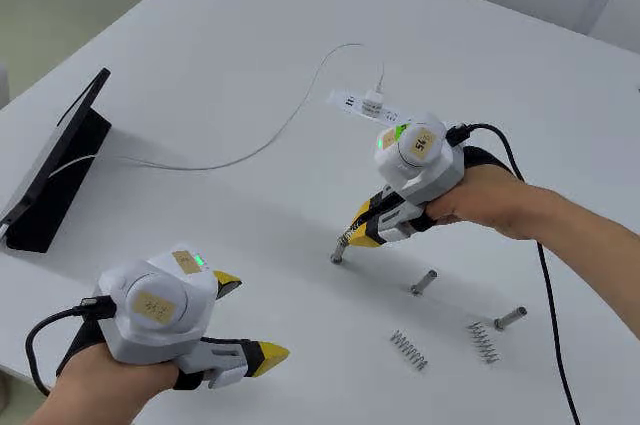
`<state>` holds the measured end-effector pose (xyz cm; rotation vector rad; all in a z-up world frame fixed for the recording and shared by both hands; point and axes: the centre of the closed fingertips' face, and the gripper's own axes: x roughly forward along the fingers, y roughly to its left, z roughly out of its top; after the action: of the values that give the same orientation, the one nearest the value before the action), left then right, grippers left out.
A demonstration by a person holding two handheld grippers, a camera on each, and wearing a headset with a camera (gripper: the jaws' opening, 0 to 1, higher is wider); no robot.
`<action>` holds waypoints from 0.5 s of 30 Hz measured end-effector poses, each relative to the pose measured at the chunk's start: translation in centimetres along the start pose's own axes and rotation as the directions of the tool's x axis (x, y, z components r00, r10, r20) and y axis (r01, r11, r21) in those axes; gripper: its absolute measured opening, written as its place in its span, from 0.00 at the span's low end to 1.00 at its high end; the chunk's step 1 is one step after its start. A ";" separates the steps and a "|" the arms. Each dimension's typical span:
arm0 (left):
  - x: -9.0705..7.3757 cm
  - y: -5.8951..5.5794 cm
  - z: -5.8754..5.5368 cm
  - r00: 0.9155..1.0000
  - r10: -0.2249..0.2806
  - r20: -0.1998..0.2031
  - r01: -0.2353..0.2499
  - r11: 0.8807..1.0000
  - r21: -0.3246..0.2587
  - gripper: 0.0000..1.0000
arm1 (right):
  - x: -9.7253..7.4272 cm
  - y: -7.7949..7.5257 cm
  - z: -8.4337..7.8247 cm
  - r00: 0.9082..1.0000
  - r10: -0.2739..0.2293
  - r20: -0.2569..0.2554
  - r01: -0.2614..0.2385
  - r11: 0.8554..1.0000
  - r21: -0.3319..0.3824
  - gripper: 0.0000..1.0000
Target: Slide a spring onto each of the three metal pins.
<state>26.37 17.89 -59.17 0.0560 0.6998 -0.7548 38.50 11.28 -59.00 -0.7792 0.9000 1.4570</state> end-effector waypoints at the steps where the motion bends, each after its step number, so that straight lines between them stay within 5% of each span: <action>1: 0.0 -0.1 0.0 1.000 -0.002 0.000 0.002 1.000 0.001 0.63 | 0.1 -0.1 0.0 1.000 0.001 0.000 -0.001 1.000 -0.002 0.13; 15: 0.1 -0.3 -0.2 1.000 -0.008 -0.006 0.008 1.000 -0.001 0.63 | 0.8 0.2 -0.2 1.000 0.005 -0.019 -0.005 1.000 -0.019 0.13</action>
<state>26.08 17.69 -59.30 0.0542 0.7065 -0.7618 38.26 11.47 -59.80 -0.8065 0.9043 1.4667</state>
